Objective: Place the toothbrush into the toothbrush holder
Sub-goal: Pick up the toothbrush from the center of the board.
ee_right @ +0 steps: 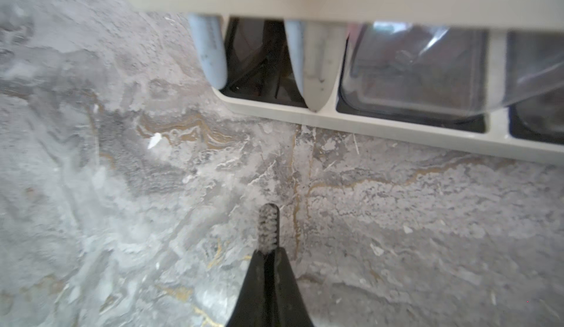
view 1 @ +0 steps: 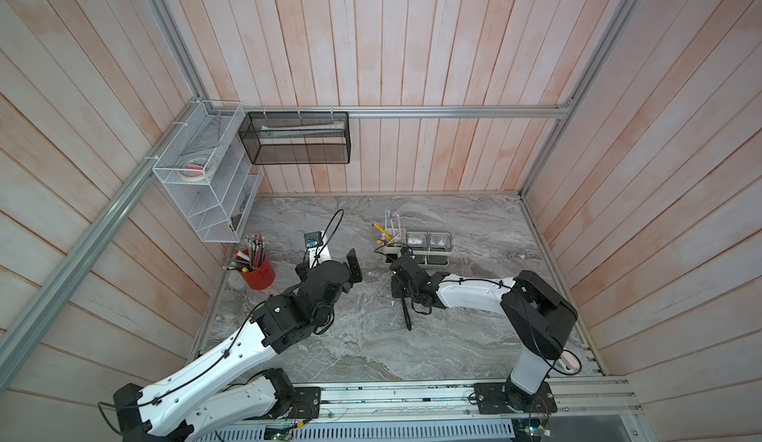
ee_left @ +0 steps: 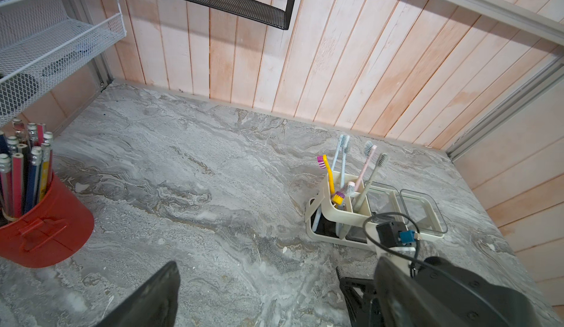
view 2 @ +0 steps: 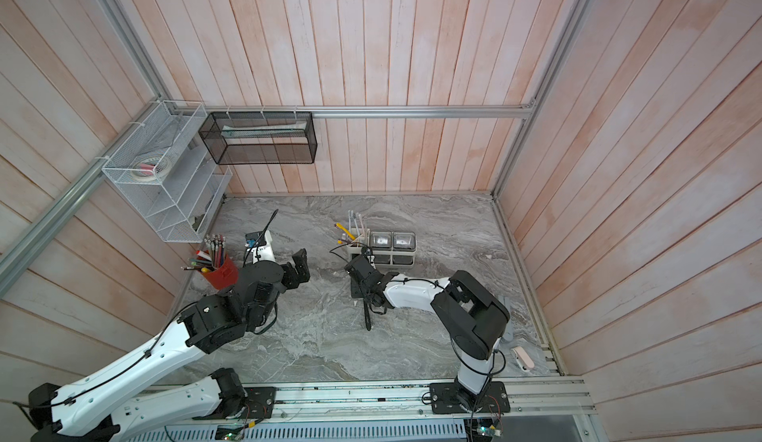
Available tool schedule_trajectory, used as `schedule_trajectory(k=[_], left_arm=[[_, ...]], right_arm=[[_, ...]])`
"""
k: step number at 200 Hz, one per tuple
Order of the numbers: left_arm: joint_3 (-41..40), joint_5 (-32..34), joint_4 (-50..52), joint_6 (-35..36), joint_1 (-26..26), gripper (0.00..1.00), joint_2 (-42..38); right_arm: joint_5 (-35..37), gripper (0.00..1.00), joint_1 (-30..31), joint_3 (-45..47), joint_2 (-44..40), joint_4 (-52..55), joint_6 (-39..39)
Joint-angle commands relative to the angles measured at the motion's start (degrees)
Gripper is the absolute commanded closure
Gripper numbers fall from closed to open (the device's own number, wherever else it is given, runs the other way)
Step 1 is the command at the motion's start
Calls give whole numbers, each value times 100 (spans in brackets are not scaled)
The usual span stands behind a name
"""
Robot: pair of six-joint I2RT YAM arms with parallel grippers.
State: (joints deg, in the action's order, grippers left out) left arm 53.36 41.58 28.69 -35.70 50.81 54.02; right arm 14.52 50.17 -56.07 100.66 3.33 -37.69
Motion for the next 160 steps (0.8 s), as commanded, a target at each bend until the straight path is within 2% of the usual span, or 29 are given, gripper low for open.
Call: schedule_trajectory(k=[1,32,82,119,160], left_arm=[[-147,-226,-24,-209,26,0,53],[-163,-759,-110,-640,26,0,235],[274,-1612,-80,-1448,30,0,1237],[396,-2035,-320,-1900,26,0,1702],[521,-2251,-487,-2332,17,5,1999]], right_arm=[[-268,94,45,230,-437,-206,141],[-925,94,54,803,-1261,-842,357],[-1982,95,92,1245,-2226,-1302,496],[-2296,95,185,1440,-2728,-1455,541],[-2456,95,316,1475,-2773,-1575,535]])
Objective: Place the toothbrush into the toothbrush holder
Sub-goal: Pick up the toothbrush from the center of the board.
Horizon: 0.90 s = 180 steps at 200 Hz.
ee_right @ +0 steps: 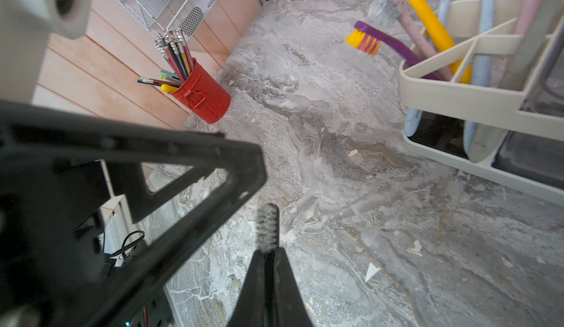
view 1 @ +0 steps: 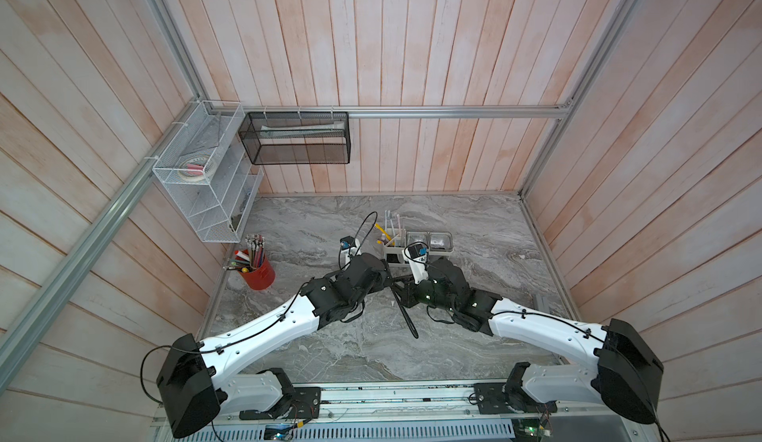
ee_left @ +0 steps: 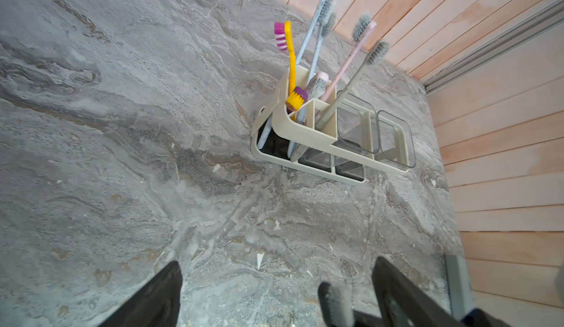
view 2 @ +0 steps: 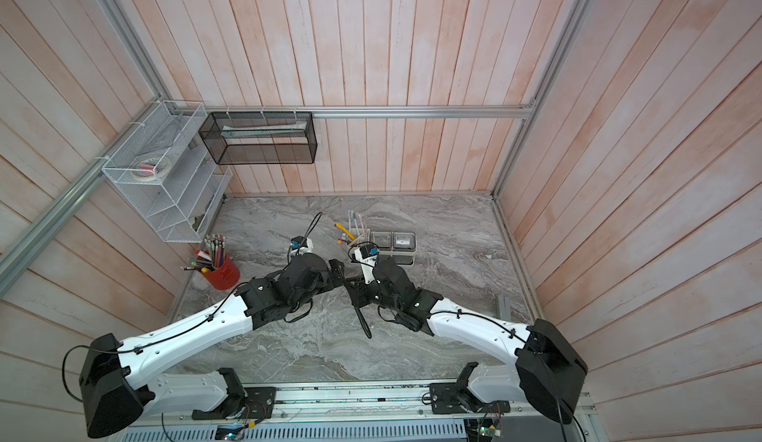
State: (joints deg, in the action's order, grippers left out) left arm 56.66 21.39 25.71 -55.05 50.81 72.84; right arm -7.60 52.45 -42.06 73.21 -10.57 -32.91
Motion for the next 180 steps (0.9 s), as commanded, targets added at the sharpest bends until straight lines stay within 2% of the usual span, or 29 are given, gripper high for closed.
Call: schedule_trajectory(k=[1,17,43,59,77,124,180], left_arm=[[189,-236,-194,-404,17,5,121],[193,-307,-277,-518,13,9,186],[129,-506,-401,-626,5,20,221],[46,-575,-412,-766,-7,33,202],[-139,-651,-569,-975,-18,43,102],[-402,-752,-705,-1309,-35,44,-103],[-659,-832,-917,-1607,-57,59,-195]], right_arm=[[-252,95,94,70,-27,-192,56],[-348,95,125,72,16,-258,47],[-257,96,147,64,-14,-209,65],[-175,96,150,109,-102,-256,52],[-150,96,145,123,-108,-288,31],[-103,98,150,177,-100,-404,-78],[-137,99,185,212,-61,-509,-159]])
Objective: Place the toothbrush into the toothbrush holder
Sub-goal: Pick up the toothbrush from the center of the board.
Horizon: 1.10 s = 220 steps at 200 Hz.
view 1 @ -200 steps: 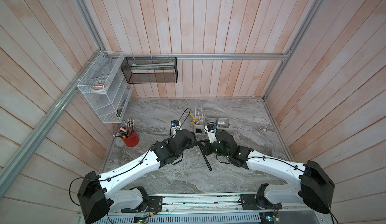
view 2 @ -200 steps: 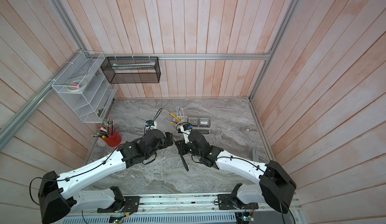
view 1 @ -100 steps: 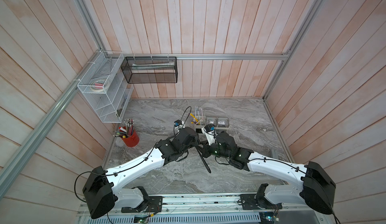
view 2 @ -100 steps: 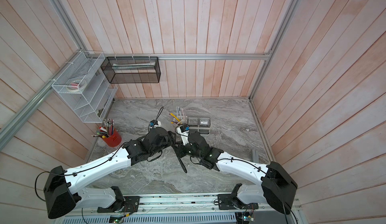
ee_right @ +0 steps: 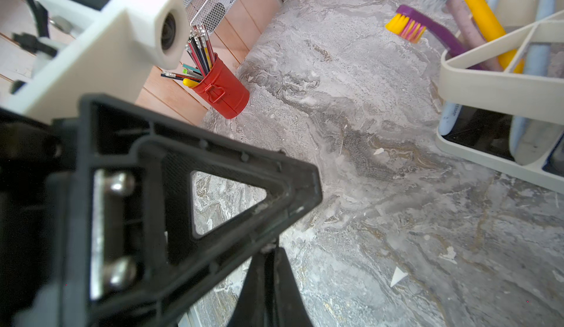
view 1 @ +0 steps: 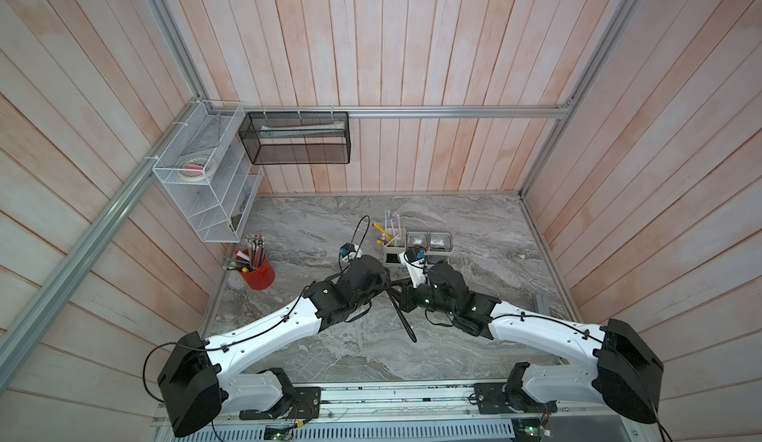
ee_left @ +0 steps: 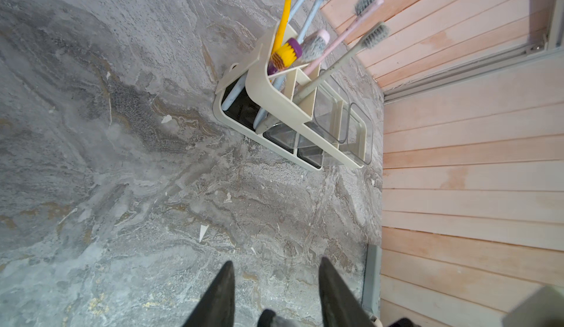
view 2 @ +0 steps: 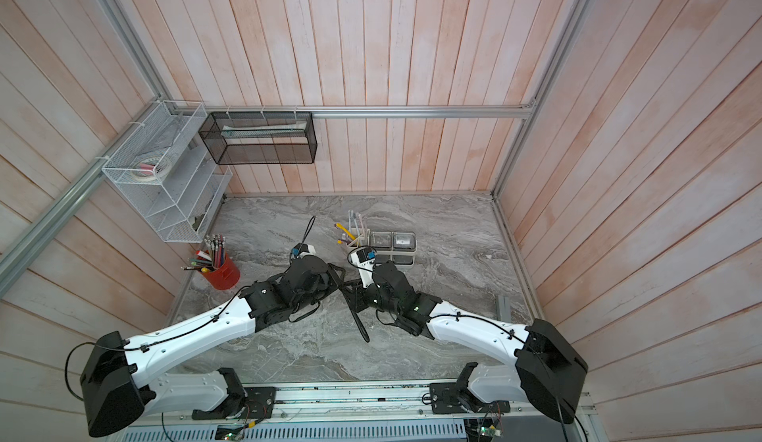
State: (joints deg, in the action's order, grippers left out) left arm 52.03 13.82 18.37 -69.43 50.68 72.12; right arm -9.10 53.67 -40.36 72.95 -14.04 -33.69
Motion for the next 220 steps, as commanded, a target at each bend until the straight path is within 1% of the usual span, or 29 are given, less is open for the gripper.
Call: schedule_trajectory(k=[1,6,41,55,90,104,150,175,209,220], left_arm=[[-203,-79,-192,-168,-47,59,-125],[-220,-101,-229,-183,-49,62,-128],[-280,-205,-278,-220,-72,63,-109],[-361,-249,-343,-292,-84,67,-123],[-505,-350,-551,-422,-128,71,-163],[-500,-348,-562,-431,-143,76,-171],[-532,-339,-588,-457,-170,83,-207],[-533,-337,-589,-432,-173,90,-198],[-457,-264,-447,-337,-187,100,-172],[-458,-258,-442,-296,-198,100,-172]], right_arm=[[14,99,64,43,-35,-169,-83],[14,99,65,52,-26,-181,-89],[34,99,78,83,-61,-231,-111],[-10,99,73,68,-37,-243,-111],[-100,99,82,105,44,-358,-181],[-100,100,91,113,53,-372,-190],[-149,99,100,115,75,-345,-190],[-153,100,100,110,81,-365,-198],[-180,97,100,85,71,-309,-155],[-180,96,99,87,53,-301,-155]])
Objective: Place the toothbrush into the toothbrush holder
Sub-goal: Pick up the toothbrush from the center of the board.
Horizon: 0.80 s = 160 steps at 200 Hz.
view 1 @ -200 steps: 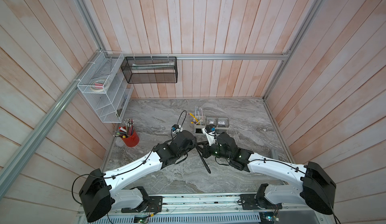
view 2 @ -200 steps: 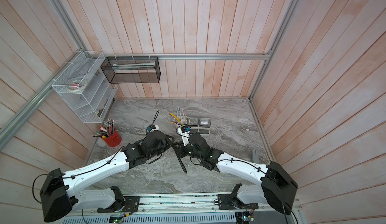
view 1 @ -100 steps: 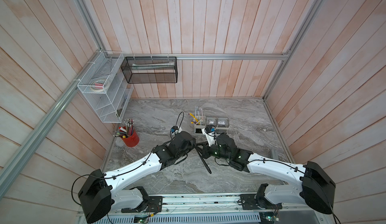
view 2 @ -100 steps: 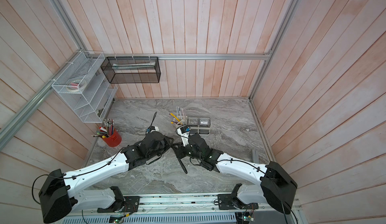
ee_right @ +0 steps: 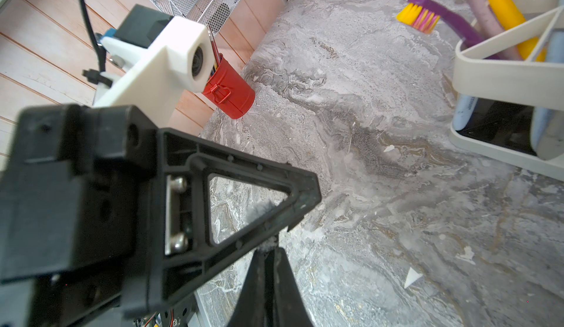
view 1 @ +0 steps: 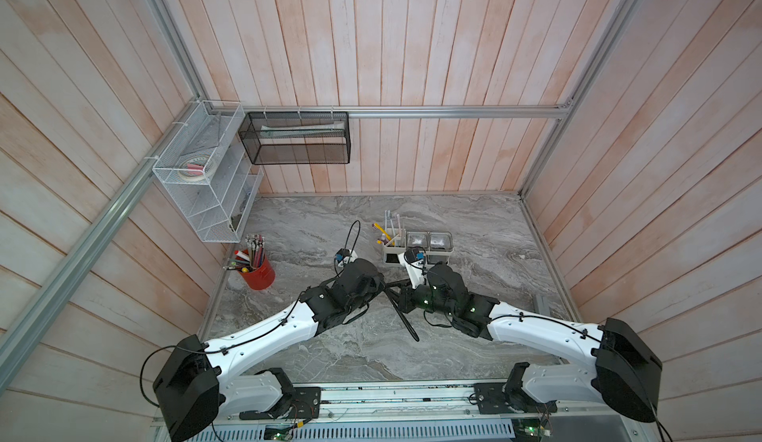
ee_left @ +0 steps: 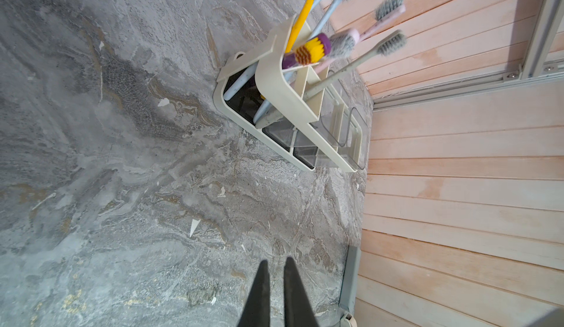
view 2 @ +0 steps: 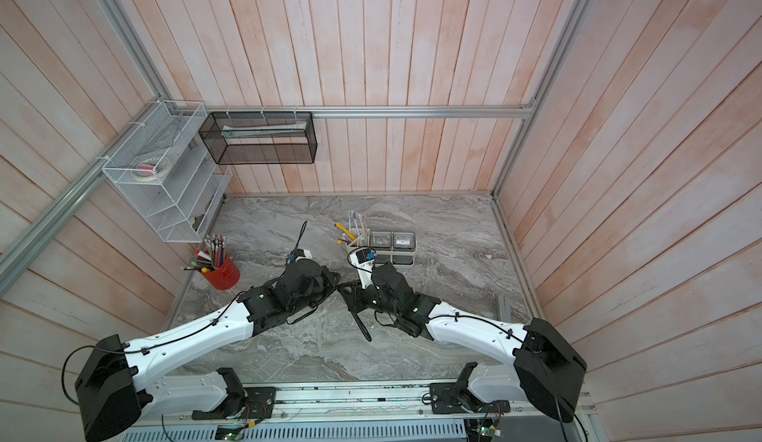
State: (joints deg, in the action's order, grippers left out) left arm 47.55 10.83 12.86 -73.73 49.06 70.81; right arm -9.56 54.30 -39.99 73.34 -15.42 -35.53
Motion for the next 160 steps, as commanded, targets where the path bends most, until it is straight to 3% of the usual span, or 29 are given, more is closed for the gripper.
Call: schedule_trajectory(k=[1,19,68,89,127,160], left_arm=[[-5,42,110,137,-36,100,-41],[18,96,155,179,-37,100,-8],[99,295,181,477,-79,100,12],[246,608,255,849,-122,100,45],[817,1386,269,1943,-212,100,260],[1301,2098,-660,3433,-204,100,388]], right_arm=[[-134,95,36,47,14,-168,28],[-168,89,36,29,14,-160,37],[-44,54,36,-142,-328,354,370],[487,42,28,-135,-911,687,626],[1536,2,-77,97,-2577,1122,1107],[2031,2,-143,230,-3638,1541,1323]])
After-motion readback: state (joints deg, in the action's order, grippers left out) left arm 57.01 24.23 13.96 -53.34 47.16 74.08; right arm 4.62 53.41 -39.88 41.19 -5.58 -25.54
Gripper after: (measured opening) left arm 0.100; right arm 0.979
